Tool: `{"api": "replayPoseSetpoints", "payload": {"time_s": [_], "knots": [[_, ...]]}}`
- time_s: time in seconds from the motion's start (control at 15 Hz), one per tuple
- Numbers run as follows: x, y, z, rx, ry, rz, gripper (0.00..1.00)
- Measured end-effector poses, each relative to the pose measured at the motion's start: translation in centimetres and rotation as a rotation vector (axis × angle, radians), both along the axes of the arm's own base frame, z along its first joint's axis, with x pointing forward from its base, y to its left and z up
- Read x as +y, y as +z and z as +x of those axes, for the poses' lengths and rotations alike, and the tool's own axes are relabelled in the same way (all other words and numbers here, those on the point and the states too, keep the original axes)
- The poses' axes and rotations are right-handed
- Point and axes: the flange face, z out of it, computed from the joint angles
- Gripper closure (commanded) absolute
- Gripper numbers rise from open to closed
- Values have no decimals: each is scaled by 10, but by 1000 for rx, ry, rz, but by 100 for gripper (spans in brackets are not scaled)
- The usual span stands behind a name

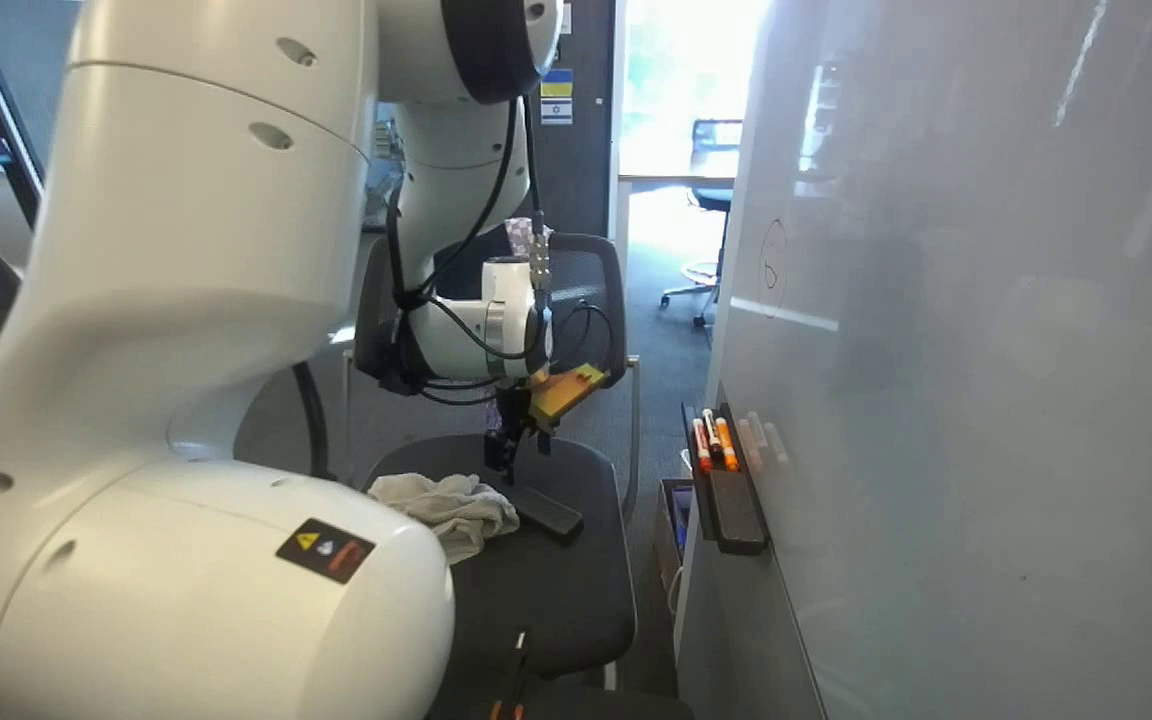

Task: Use the eraser from the seat to wipe the whiteboard.

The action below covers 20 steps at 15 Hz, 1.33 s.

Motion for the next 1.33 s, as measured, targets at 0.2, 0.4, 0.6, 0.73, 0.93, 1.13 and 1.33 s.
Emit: {"api": "replayPoseSetpoints", "payload": {"time_s": [0.2,0.4,0.6,0.73,0.93,1.13,1.33], "knots": [[-6,-26,3,26,-10,5,0],[-8,-50,3,55,-12,9,0],[-8,-69,2,72,-15,14,0],[-9,-77,3,69,-17,17,0],[-16,-85,4,56,-28,17,0],[-26,-90,4,50,-42,15,26],[-31,-94,5,47,-46,14,49]]}}
